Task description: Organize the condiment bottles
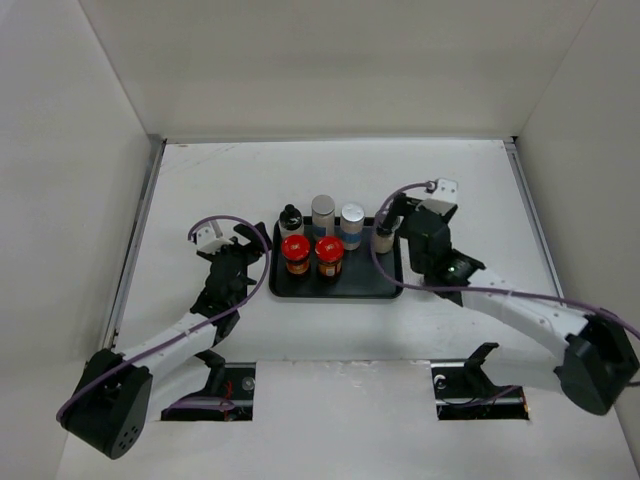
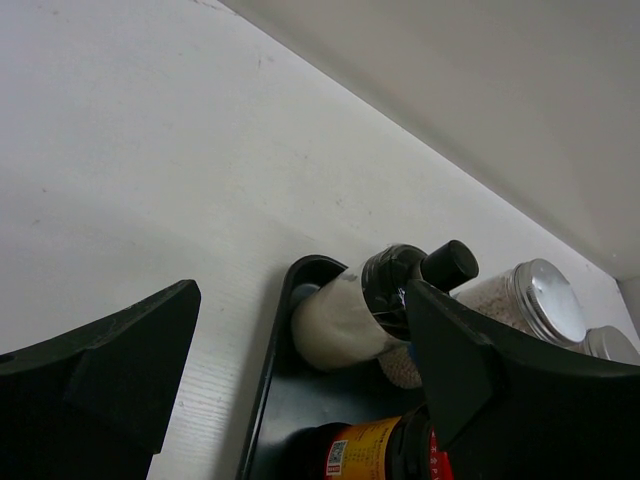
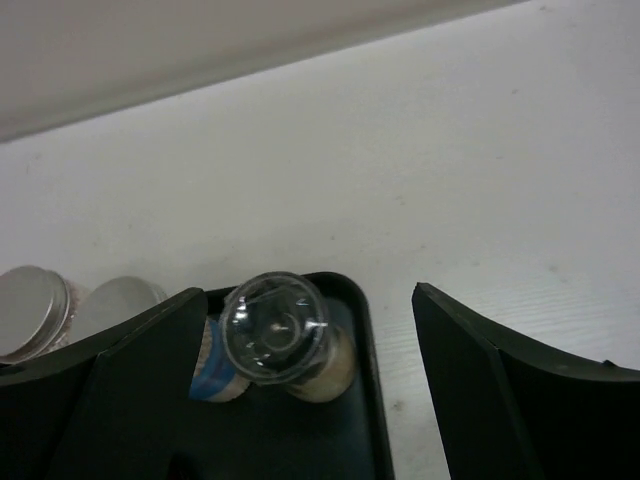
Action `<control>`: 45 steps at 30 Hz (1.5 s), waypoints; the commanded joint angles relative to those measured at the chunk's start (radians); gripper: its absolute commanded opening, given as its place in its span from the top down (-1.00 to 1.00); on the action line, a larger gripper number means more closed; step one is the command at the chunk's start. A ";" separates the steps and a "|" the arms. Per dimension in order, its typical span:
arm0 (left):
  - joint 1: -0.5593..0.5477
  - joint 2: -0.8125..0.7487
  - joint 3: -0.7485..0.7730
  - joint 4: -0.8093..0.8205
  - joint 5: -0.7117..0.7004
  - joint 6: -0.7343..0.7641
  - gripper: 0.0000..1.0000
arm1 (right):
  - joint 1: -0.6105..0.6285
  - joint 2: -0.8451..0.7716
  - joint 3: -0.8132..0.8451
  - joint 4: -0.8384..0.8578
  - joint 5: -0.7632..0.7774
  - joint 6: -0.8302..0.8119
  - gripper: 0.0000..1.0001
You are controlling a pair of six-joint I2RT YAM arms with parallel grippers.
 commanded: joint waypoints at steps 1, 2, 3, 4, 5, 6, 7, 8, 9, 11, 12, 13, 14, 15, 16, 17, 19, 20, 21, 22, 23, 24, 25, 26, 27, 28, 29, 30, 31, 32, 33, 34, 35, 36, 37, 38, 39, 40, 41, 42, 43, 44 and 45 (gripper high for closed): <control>-0.005 -0.047 -0.009 0.039 0.002 -0.009 -0.67 | 0.006 -0.134 -0.080 -0.151 0.135 0.050 -0.73; -0.005 -0.053 -0.011 0.039 0.001 -0.009 -0.67 | 0.000 -0.171 -0.100 -0.217 0.168 0.075 -0.73; 0.000 -0.053 -0.012 0.039 -0.001 -0.009 -0.67 | -0.014 -0.201 -0.116 -0.290 0.185 0.102 -0.76; 0.005 -0.052 -0.012 0.040 -0.001 -0.010 -0.67 | -0.029 -0.224 -0.125 -0.365 0.189 0.138 -0.82; 0.006 -0.046 -0.012 0.040 0.005 -0.012 -0.67 | -0.046 -0.241 -0.131 -0.436 0.183 0.176 -0.89; 0.005 -0.041 -0.011 0.039 0.008 -0.012 -0.67 | -0.057 -0.251 -0.140 -0.493 0.164 0.211 -0.96; 0.000 -0.040 -0.009 0.039 0.008 -0.012 -0.67 | -0.067 -0.262 -0.154 -0.531 0.136 0.242 -1.00; -0.005 -0.040 -0.009 0.042 0.008 -0.012 -0.67 | -0.075 -0.270 -0.172 -0.555 0.105 0.276 -1.00; -0.005 -0.038 -0.009 0.045 0.007 -0.012 -0.67 | -0.078 -0.281 -0.188 -0.570 0.075 0.308 -1.00; 0.003 -0.026 -0.009 0.048 0.008 -0.012 -0.67 | -0.080 -0.287 -0.212 -0.579 0.016 0.360 -1.00; 0.005 -0.023 -0.009 0.046 0.010 -0.014 -0.67 | -0.087 -0.281 -0.226 -0.575 -0.023 0.377 -1.00; 0.000 -0.024 -0.009 0.045 0.010 -0.014 -0.67 | -0.092 -0.275 -0.229 -0.572 -0.053 0.385 -1.00; -0.003 -0.027 -0.009 0.045 0.010 -0.014 -0.67 | -0.094 -0.270 -0.232 -0.570 -0.064 0.389 -1.00; -0.005 -0.032 -0.009 0.046 0.010 -0.014 -0.67 | -0.094 -0.265 -0.240 -0.563 -0.071 0.396 -1.00; -0.005 -0.032 -0.009 0.048 0.007 -0.014 -0.67 | -0.090 -0.262 -0.246 -0.553 -0.073 0.399 -0.97; -0.003 -0.029 -0.009 0.048 0.007 -0.014 -0.67 | -0.093 -0.258 -0.251 -0.543 -0.083 0.400 -0.92; 0.006 -0.020 -0.008 0.048 0.011 -0.015 -0.67 | -0.107 -0.241 -0.252 -0.523 -0.094 0.391 -0.76; 0.002 -0.023 -0.008 0.042 0.011 -0.015 -0.67 | -0.113 -0.229 -0.251 -0.515 -0.096 0.383 -0.69; -0.001 -0.026 -0.008 0.042 0.011 -0.015 -0.67 | -0.120 -0.219 -0.249 -0.504 -0.090 0.373 -0.60; -0.005 -0.032 -0.008 0.042 0.008 -0.015 -0.67 | -0.124 -0.218 -0.249 -0.494 -0.085 0.362 -0.54; -0.005 -0.033 -0.008 0.042 0.005 -0.014 -0.67 | -0.126 -0.216 -0.251 -0.478 -0.076 0.354 -0.47; 0.003 -0.033 -0.008 0.043 0.005 -0.014 -0.67 | -0.129 -0.216 -0.252 -0.468 -0.071 0.353 -0.38; 0.008 -0.027 -0.009 0.046 0.010 -0.015 -0.67 | -0.133 -0.216 -0.252 -0.463 -0.070 0.353 -0.28; 0.009 -0.023 -0.009 0.043 0.011 -0.015 -0.67 | -0.136 -0.215 -0.249 -0.460 -0.070 0.350 -0.21; 0.009 -0.023 -0.008 0.040 0.011 -0.015 -0.67 | -0.138 -0.210 -0.243 -0.458 -0.065 0.342 -0.10; 0.005 -0.024 -0.008 0.039 0.011 -0.015 -0.68 | -0.138 -0.210 -0.233 -0.464 -0.047 0.327 -0.02; 0.003 -0.027 -0.008 0.039 0.011 -0.015 -0.68 | -0.133 -0.219 -0.226 -0.467 -0.015 0.310 0.03; 0.003 -0.027 -0.006 0.039 0.008 -0.015 -0.69 | -0.126 -0.230 -0.220 -0.470 0.014 0.298 0.05; 0.006 -0.026 -0.006 0.039 0.004 -0.015 -0.70 | -0.106 -0.247 -0.207 -0.483 0.040 0.281 0.07; 0.011 -0.017 -0.006 0.042 0.004 -0.015 -0.71 | -0.083 -0.262 -0.184 -0.506 0.063 0.267 0.07; 0.014 -0.009 -0.004 0.040 0.004 -0.015 -0.73 | -0.062 -0.273 -0.156 -0.530 0.079 0.256 0.07; 0.014 -0.001 -0.001 0.037 0.007 -0.015 -0.75 | -0.045 -0.273 -0.125 -0.553 0.087 0.250 0.06; 0.011 0.003 0.002 0.037 0.010 -0.015 -0.78 | -0.026 -0.273 -0.099 -0.562 0.088 0.241 0.06; 0.008 0.006 0.005 0.037 0.010 -0.015 -0.80 | 0.000 -0.270 -0.081 -0.563 0.088 0.236 0.06; 0.008 0.010 0.006 0.037 0.007 -0.015 -0.83 | 0.027 -0.264 -0.065 -0.550 0.087 0.235 0.06; 0.009 0.013 0.008 0.037 0.002 -0.014 -0.85 | 0.057 -0.255 -0.052 -0.534 0.087 0.235 0.07; 0.015 0.017 0.009 0.037 0.001 -0.014 -0.89 | 0.086 -0.241 -0.038 -0.511 0.087 0.235 0.07; 0.021 0.022 0.009 0.036 0.001 -0.014 -0.98 | 0.121 -0.220 -0.025 -0.482 0.085 0.232 0.06; 0.028 0.022 0.011 0.030 0.001 -0.014 -1.00 | 0.152 -0.193 -0.016 -0.454 0.084 0.224 0.05; 0.029 0.019 0.012 0.017 0.001 -0.015 -1.00 | 0.175 -0.166 -0.009 -0.420 0.084 0.213 0.05; 0.029 0.011 0.014 0.002 -0.004 -0.015 -1.00 | 0.196 -0.137 -0.004 -0.383 0.081 0.198 0.03; 0.032 0.005 0.017 -0.010 -0.018 -0.017 -1.00 | 0.218 -0.111 -0.001 -0.345 0.073 0.184 0.03; 0.034 0.000 0.017 -0.016 -0.039 -0.017 -1.00 | 0.233 -0.083 0.001 -0.302 0.059 0.175 0.03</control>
